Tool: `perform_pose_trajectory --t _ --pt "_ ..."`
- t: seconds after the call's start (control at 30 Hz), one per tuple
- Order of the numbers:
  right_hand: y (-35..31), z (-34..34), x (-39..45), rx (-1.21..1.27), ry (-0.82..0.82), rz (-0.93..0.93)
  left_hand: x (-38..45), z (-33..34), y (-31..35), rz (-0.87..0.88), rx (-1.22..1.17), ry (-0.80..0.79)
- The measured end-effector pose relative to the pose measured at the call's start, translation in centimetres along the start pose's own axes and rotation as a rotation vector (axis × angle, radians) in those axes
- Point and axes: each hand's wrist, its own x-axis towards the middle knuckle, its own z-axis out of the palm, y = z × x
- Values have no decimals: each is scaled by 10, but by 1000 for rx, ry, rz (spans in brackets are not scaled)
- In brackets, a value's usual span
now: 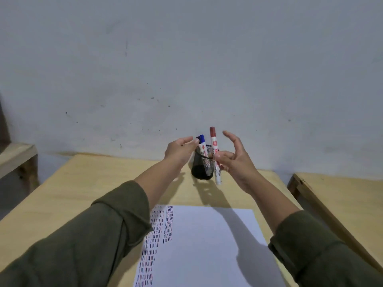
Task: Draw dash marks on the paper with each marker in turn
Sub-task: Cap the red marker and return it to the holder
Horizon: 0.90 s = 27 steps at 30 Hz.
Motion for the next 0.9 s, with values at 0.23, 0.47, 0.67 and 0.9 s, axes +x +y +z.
perform_pose_trajectory --t 0.23,0.47,0.67,0.9 --pt "-5 -25 81 -335 174 -84 52 20 -18 -7 301 1" --pt "26 -22 125 -663 139 -135 75 34 -30 72 439 -12" --pt "48 -15 126 -798 38 -86 82 34 -42 86 403 -24" --pt "65 -17 129 -755 31 -67 84 35 -45 85 380 -6"
